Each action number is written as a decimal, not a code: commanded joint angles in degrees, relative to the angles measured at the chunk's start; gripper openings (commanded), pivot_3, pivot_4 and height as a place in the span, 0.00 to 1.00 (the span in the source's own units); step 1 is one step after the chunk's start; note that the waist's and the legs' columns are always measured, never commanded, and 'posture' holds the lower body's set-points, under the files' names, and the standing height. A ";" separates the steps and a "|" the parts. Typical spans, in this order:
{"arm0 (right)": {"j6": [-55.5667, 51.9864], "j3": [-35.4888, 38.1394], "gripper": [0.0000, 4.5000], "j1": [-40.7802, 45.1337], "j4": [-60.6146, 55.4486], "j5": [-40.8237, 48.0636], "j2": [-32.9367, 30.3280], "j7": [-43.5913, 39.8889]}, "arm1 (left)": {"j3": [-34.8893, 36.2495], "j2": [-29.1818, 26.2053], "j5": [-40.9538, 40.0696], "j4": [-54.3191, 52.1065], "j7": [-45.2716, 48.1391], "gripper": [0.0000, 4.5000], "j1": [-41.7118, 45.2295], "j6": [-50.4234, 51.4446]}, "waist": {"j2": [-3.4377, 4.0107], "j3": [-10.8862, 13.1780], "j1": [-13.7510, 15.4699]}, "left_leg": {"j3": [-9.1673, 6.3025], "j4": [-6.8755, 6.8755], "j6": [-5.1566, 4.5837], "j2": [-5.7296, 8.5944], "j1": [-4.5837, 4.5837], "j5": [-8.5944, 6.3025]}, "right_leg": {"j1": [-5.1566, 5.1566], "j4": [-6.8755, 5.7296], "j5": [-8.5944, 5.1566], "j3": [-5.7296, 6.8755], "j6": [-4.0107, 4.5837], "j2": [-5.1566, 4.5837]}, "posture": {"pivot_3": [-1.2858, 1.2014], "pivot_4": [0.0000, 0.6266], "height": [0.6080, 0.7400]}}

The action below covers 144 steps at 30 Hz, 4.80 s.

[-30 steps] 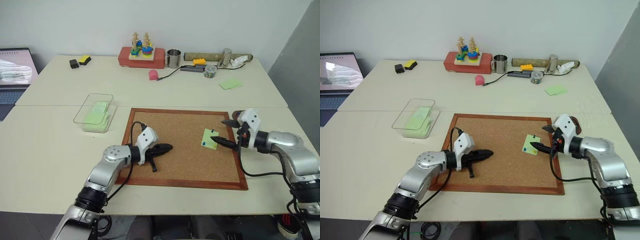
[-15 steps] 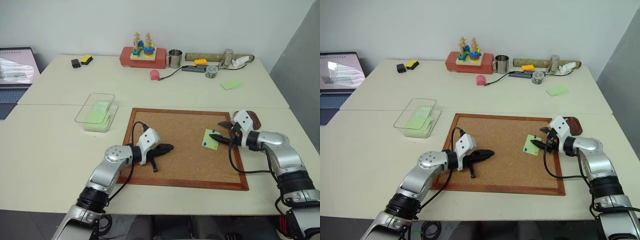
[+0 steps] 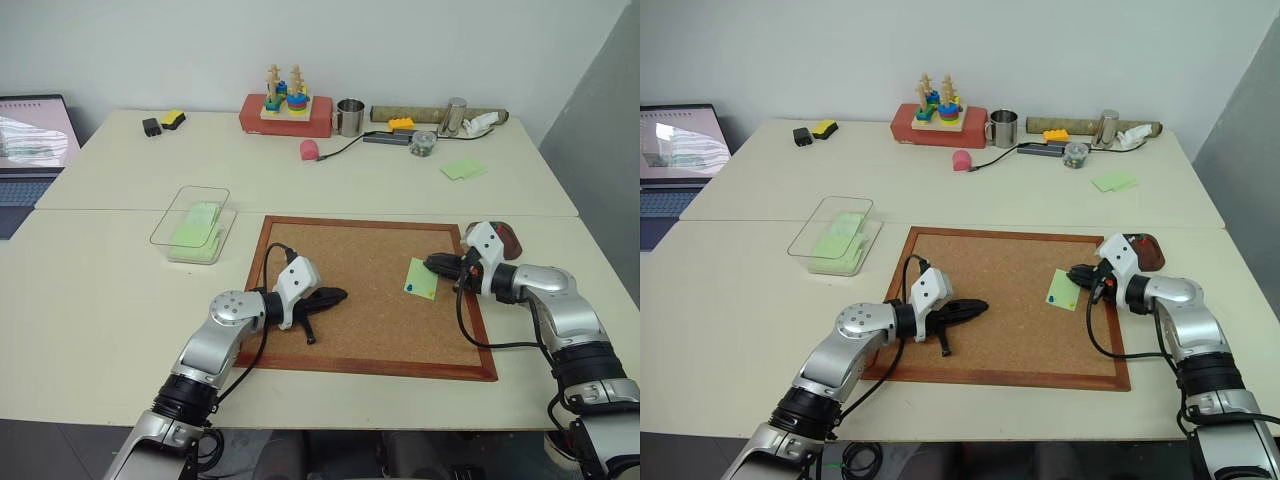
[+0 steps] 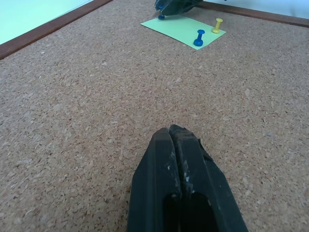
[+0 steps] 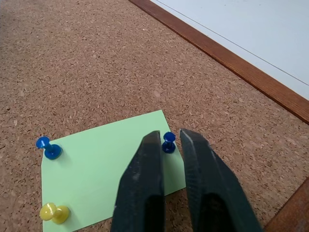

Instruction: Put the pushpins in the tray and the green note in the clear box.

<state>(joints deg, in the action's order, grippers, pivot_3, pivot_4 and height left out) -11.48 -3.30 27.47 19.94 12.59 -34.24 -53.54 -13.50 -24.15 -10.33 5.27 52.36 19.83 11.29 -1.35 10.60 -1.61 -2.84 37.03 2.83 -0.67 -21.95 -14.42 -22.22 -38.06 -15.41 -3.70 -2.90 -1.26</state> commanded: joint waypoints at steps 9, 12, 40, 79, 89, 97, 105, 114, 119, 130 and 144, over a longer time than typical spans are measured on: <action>-2.24 3.96 0.01 -0.09 -7.65 3.71 0.19 -0.52 | -1.68 0.28 2.45 1.68 -1.06 0.00 -0.50 1.54 | 0.01 -0.01 0.01 | 0.00 0.00 0.00 0.00 0.00 0.00 | 0.00 0.00 0.00 0.00 0.00 0.00 | 0.52 0.24 1.00; -5.03 5.45 0.01 -0.17 -9.27 5.26 0.27 -0.06 | -1.88 0.31 2.71 1.60 -1.31 0.00 -0.58 1.51 | 0.04 -0.02 0.00 | -0.01 0.00 0.00 0.00 -0.01 0.00 | 0.00 0.00 0.00 0.01 0.00 0.00 | 0.52 0.24 1.00; 1.15 9.49 0.01 2.94 4.48 -7.43 -7.00 16.72 | -4.41 1.03 4.54 0.64 -0.88 0.00 -1.07 0.97 | 0.19 -0.11 0.09 | 0.04 0.02 -0.01 0.07 0.05 0.01 | 0.08 0.05 0.06 -0.05 -0.10 -0.03 | 0.52 0.24 1.00; -0.87 4.82 0.72 -20.44 -25.88 2.35 -2.25 4.26 | -4.49 -0.53 5.08 0.49 0.61 0.00 -0.86 0.99 | 0.22 -0.16 -0.03 | 0.00 -0.02 -0.01 0.05 0.05 0.01 | 0.10 0.12 -0.07 -0.02 -0.34 -0.02 | 0.52 0.24 1.00; 1.73 4.87 0.57 -19.92 -22.86 2.74 -1.05 3.15 | -4.15 -1.24 5.22 -0.08 0.59 0.00 -1.41 1.16 | 0.22 -0.16 -0.05 | -0.01 -0.03 -0.01 0.04 0.05 0.01 | 0.10 0.12 -0.05 -0.02 -0.30 -0.01 | 0.52 0.24 1.00; 1.39 4.60 0.22 -19.30 -22.03 2.93 -0.22 3.00 | -4.29 -1.41 5.26 -0.07 0.81 0.00 -1.32 1.19 | 0.22 -0.16 -0.08 | -0.01 -0.03 -0.01 0.04 0.05 0.00 | 0.10 0.12 -0.03 -0.02 -0.27 -0.01 | 0.52 0.24 1.00; 1.30 4.40 0.01 -19.37 -22.13 2.76 -0.35 2.65 | -4.38 -1.54 5.35 -0.01 0.91 0.00 -1.26 1.13 | 0.22 -0.16 -0.09 | -0.01 -0.03 -0.01 0.03 0.06 0.01 | 0.10 0.12 -0.03 -0.02 -0.27 -0.01 | 0.52 0.24 1.00; 0.23 6.10 0.01 -19.30 -28.18 5.72 -0.59 2.05 | -4.45 -1.69 5.40 0.13 0.92 0.00 -1.48 1.03 | 0.23 -0.16 -0.09 | -0.01 -0.04 -0.01 0.02 0.06 0.00 | 0.09 0.10 -0.03 -0.02 -0.27 0.00 | 0.52 0.24 1.00; -1.70 7.20 0.01 -19.46 -30.84 7.77 -1.53 1.93 | -4.66 -1.77 5.55 0.42 0.98 0.00 -1.54 0.98 | 0.22 -0.16 -0.10 | -0.02 -0.04 -0.01 0.02 0.05 0.00 | 0.10 0.11 -0.05 -0.01 -0.29 0.00 | 0.52 0.24 1.00; -6.44 9.02 0.01 -19.57 -33.36 11.83 -1.99 2.44 | -5.01 -1.77 5.67 0.23 1.09 0.00 -1.77 1.11 | 0.22 -0.16 -0.09 | -0.02 -0.04 -0.01 0.02 0.06 0.00 | 0.10 0.12 -0.05 -0.01 -0.29 0.01 | 0.52 0.24 1.00; -4.87 15.51 0.01 -8.75 -14.35 3.19 -1.66 19.58 | -5.22 -1.58 5.67 -0.08 1.01 0.00 -2.00 1.09 | 0.22 -0.19 -0.12 | 0.02 -0.07 -0.01 0.02 0.05 0.00 | 0.06 0.13 0.03 -0.04 -0.16 0.01 | 0.52 0.24 1.00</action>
<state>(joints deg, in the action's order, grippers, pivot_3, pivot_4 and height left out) -17.74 10.02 15.15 1.00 19.01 -35.41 -39.53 -15.68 -25.31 -6.50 3.54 51.98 19.86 10.80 -1.13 10.40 -1.73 -2.83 36.95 2.82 -0.66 -21.88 -14.41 -22.14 -37.93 -15.37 -3.73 -3.04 -1.24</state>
